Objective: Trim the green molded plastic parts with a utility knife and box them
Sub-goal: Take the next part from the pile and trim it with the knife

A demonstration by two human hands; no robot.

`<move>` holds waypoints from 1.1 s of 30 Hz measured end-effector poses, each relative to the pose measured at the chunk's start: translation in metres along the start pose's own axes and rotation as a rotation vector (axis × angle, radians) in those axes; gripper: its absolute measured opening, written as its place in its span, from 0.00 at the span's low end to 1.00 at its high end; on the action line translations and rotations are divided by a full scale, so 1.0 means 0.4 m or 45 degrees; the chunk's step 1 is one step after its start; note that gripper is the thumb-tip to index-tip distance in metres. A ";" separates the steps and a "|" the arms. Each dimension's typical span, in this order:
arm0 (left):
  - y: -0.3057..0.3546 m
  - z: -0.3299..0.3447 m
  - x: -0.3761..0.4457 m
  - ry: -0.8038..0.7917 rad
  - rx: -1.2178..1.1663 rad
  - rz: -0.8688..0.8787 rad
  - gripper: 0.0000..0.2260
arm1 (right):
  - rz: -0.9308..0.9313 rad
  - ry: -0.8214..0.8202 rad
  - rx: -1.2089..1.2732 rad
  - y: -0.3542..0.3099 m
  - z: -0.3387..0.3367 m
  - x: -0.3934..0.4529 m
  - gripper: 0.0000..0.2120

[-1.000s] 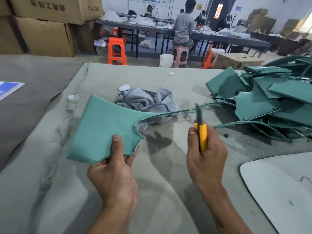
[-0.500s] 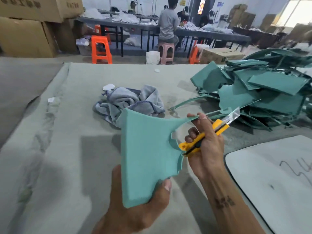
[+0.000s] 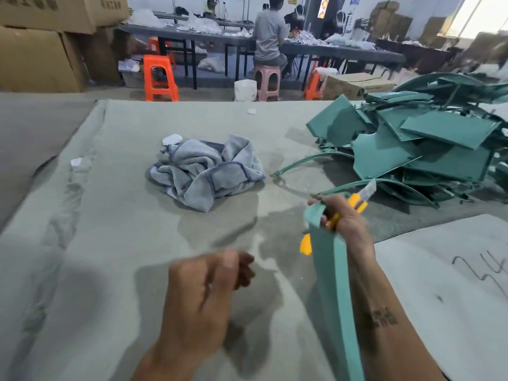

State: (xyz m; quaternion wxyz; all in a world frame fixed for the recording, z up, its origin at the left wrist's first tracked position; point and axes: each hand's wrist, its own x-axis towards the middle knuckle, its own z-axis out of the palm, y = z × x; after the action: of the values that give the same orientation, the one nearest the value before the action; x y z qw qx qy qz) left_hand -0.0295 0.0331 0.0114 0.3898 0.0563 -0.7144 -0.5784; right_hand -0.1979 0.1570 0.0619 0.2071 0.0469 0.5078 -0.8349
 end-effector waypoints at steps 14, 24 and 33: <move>0.022 -0.016 0.059 -0.239 -0.647 -0.968 0.11 | -0.390 -0.567 -0.627 0.143 0.038 -0.024 0.17; 0.038 0.033 0.038 -0.096 -1.343 -1.021 0.15 | -1.223 -0.174 -1.454 0.135 -0.009 0.027 0.19; 0.078 0.036 0.037 -0.152 -1.639 -1.169 0.06 | -1.306 -0.162 -1.501 0.161 0.011 0.016 0.15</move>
State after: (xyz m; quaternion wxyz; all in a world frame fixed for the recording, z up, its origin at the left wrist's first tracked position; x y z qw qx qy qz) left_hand -0.0372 0.0468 0.0456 0.0291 0.0775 -0.1646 -0.9829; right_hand -0.1778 0.1255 0.0088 -0.1851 -0.3593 0.8126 -0.4199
